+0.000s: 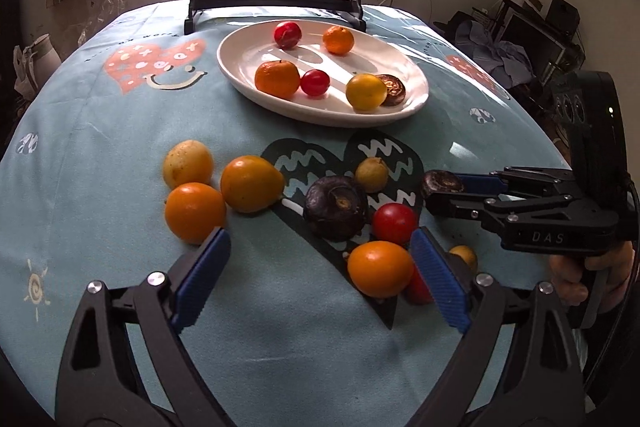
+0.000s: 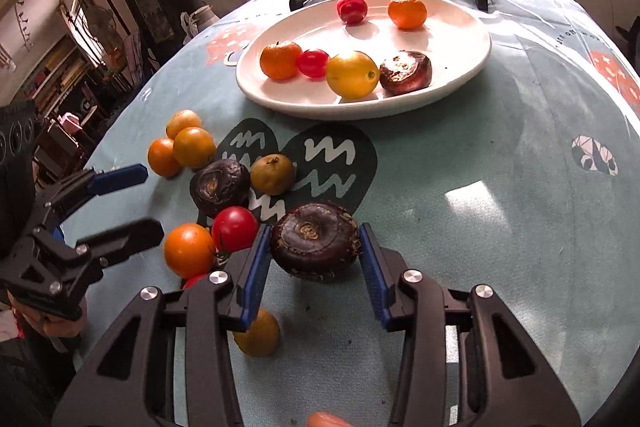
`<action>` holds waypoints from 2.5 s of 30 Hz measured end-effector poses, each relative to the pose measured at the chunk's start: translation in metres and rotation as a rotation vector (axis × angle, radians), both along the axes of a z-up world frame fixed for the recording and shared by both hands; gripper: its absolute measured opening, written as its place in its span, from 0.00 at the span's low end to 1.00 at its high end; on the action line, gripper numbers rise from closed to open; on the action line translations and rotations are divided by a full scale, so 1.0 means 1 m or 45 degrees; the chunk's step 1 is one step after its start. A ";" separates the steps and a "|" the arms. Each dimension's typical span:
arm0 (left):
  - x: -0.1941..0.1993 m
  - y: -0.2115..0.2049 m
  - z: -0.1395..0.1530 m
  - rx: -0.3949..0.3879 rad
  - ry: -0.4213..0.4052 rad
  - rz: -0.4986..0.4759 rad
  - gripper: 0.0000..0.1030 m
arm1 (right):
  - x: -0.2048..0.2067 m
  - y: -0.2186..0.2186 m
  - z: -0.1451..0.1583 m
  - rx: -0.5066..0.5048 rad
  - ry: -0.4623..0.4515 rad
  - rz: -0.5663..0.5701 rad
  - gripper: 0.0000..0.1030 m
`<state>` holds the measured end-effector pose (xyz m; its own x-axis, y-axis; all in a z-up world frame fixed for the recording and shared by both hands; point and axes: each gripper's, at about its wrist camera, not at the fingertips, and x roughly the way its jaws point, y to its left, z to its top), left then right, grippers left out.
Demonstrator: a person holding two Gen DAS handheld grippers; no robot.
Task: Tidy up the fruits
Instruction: 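Grasp another dark brown fruit with the right tool while the left tool grasps an orange fruit, then set both held fruits on the white plate and open both tools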
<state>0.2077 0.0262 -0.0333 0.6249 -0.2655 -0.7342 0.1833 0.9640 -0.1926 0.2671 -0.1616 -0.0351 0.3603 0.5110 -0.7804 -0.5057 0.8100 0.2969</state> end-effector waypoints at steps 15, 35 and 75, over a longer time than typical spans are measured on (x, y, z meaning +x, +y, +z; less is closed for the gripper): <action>0.005 -0.017 -0.015 -0.046 0.093 -0.147 0.48 | -0.003 -0.004 0.005 -0.010 -0.044 -0.055 0.43; 0.011 -0.006 -0.025 -0.188 0.209 -0.154 0.48 | -0.001 -0.003 0.001 -0.030 -0.034 -0.060 0.43; 0.179 -0.015 0.046 0.054 -0.028 0.025 0.39 | 0.102 -0.008 0.024 0.218 -0.287 -0.334 0.48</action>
<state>0.3868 0.0109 0.0125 0.6458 -0.2217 -0.7306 0.1677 0.9747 -0.1476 0.3688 -0.1697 -0.0115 0.6488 0.4950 -0.5779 -0.3560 0.8687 0.3444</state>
